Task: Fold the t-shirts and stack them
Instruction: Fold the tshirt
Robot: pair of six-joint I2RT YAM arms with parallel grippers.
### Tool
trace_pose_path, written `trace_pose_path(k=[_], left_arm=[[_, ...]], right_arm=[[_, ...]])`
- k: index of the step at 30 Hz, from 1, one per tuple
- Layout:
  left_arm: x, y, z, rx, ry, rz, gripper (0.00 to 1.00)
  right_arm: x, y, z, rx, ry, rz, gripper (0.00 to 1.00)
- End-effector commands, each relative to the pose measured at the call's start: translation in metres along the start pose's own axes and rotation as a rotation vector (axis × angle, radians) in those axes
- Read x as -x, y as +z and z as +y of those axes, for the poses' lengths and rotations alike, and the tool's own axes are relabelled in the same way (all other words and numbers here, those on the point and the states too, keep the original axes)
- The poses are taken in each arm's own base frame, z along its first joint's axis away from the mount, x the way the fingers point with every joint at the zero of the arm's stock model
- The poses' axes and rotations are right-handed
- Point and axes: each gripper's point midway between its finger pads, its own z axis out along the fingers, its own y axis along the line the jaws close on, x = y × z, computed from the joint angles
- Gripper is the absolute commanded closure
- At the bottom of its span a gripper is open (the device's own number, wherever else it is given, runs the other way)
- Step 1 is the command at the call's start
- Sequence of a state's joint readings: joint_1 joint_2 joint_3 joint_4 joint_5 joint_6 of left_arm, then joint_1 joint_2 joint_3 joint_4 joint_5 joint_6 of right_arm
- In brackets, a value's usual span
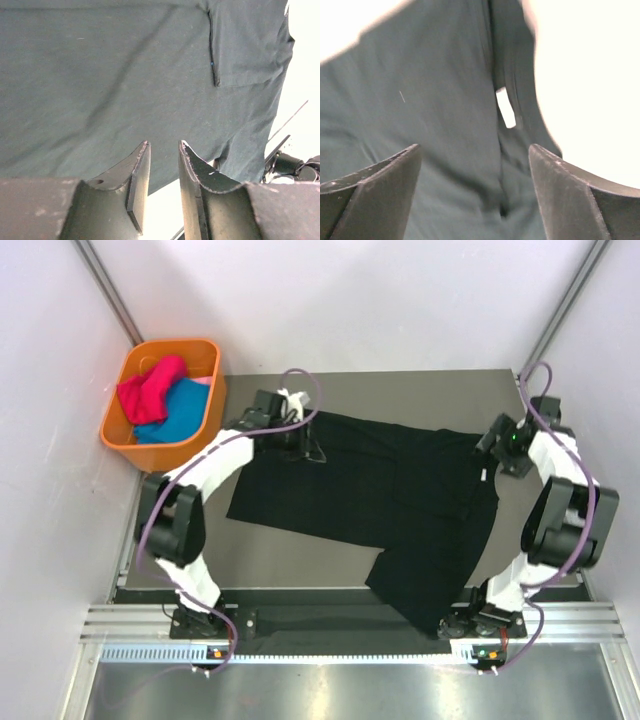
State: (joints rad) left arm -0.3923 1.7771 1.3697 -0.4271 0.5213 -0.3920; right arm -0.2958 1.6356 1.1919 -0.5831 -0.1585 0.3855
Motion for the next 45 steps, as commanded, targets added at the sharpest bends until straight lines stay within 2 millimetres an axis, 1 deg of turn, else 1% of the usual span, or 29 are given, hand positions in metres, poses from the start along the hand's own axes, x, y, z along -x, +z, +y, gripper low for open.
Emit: trace_pose_path(k=[1,2,3,4,5,6,7,8,9,10,11,12,13,15,18,21,22,23,27,29,32,33,36,37,40,41,43,44,45], left_arm=[[0.002,-0.031,-0.002,0.007,0.066,-0.064,0.66],[-0.001,-0.032,0.002,0.015,0.067,-0.07,0.66],[0.0,-0.037,0.002,0.017,0.074,-0.083,0.65],[-0.003,-0.038,0.007,0.024,0.069,-0.083,0.64],[-0.005,-0.038,0.007,0.019,0.07,-0.082,0.64],[-0.004,-0.038,0.005,0.007,0.08,-0.089,0.64],[-0.008,-0.037,0.006,0.003,0.078,-0.084,0.64],[-0.008,-0.037,0.007,-0.002,0.079,-0.085,0.64],[-0.008,-0.036,0.008,0.006,0.079,-0.087,0.64],[-0.008,-0.037,0.009,0.008,0.076,-0.084,0.64],[-0.006,-0.037,0.013,0.027,0.07,-0.085,0.64],[-0.007,-0.037,0.019,0.048,0.056,-0.076,0.64],[-0.004,-0.038,0.019,0.058,0.054,-0.084,0.64],[-0.006,-0.034,0.025,0.071,0.039,-0.071,0.63],[-0.012,-0.025,0.031,0.057,0.012,-0.043,0.63],[-0.01,-0.019,0.038,0.047,-0.019,-0.027,0.62],[-0.006,-0.019,0.036,0.03,-0.018,-0.025,0.61],[-0.008,-0.016,0.04,0.038,-0.032,-0.008,0.61],[-0.002,-0.017,0.052,0.035,-0.076,-0.009,0.6],[-0.001,-0.017,0.055,0.027,-0.09,-0.008,0.6],[0.003,-0.02,0.061,0.028,-0.113,-0.019,0.6],[0.006,-0.022,0.065,0.032,-0.122,-0.026,0.6],[0.005,-0.024,0.069,0.036,-0.137,-0.03,0.6],[0.006,-0.024,0.069,0.033,-0.138,-0.033,0.6],[0.006,-0.024,0.072,0.034,-0.147,-0.032,0.6],[0.007,-0.023,0.077,0.039,-0.159,-0.034,0.6],[0.012,-0.023,0.081,0.032,-0.183,-0.04,0.59],[0.012,-0.021,0.09,0.041,-0.205,-0.033,0.57],[0.022,-0.022,0.093,0.054,-0.203,-0.051,0.55]], right_arm=[[0.056,0.015,0.011,0.003,-0.003,-0.102,0.16],[0.061,0.019,0.014,0.014,-0.007,-0.102,0.19],[0.077,0.018,0.021,0.027,-0.012,-0.129,0.28],[0.077,0.031,0.018,0.018,-0.01,-0.107,0.35],[0.082,0.035,0.021,0.024,-0.01,-0.108,0.41],[0.095,0.035,0.026,0.037,-0.015,-0.129,0.48],[0.094,0.048,0.025,0.032,-0.015,-0.106,0.54],[0.106,0.049,0.028,0.036,-0.025,-0.129,0.55],[0.103,0.062,0.024,0.021,-0.031,-0.103,0.54],[0.108,0.065,0.025,0.022,-0.03,-0.107,0.52],[0.116,0.063,0.026,0.007,-0.05,-0.111,0.49],[0.114,0.074,0.02,-0.014,-0.055,-0.09,0.42],[0.117,0.075,0.017,-0.027,-0.061,-0.09,0.38],[0.118,0.085,0.014,-0.037,-0.086,-0.076,0.33],[0.115,0.091,0.011,-0.049,-0.105,-0.051,0.35],[0.111,0.1,0.008,-0.052,-0.117,-0.032,0.4],[0.108,0.1,0.005,-0.061,-0.118,-0.019,0.41],[0.11,0.101,0.004,-0.069,-0.122,-0.02,0.42],[0.102,0.109,-0.004,-0.095,-0.123,0.007,0.44],[0.097,0.114,-0.004,-0.085,-0.122,0.027,0.46],[0.096,0.118,-0.008,-0.101,-0.111,0.029,0.61],[0.096,0.119,-0.01,-0.111,-0.108,0.027,0.76],[0.107,0.116,-0.017,-0.167,-0.084,-0.013,1.0],[0.114,0.114,-0.024,-0.225,-0.07,-0.044,1.0],[0.132,0.11,-0.029,-0.274,-0.034,-0.118,1.0],[0.137,0.108,-0.031,-0.295,-0.023,-0.144,1.0],[0.146,0.109,-0.029,-0.294,0.002,-0.177,1.0],[0.152,0.108,-0.026,-0.298,0.002,-0.195,1.0],[0.158,0.108,-0.022,-0.293,-0.003,-0.223,1.0]])
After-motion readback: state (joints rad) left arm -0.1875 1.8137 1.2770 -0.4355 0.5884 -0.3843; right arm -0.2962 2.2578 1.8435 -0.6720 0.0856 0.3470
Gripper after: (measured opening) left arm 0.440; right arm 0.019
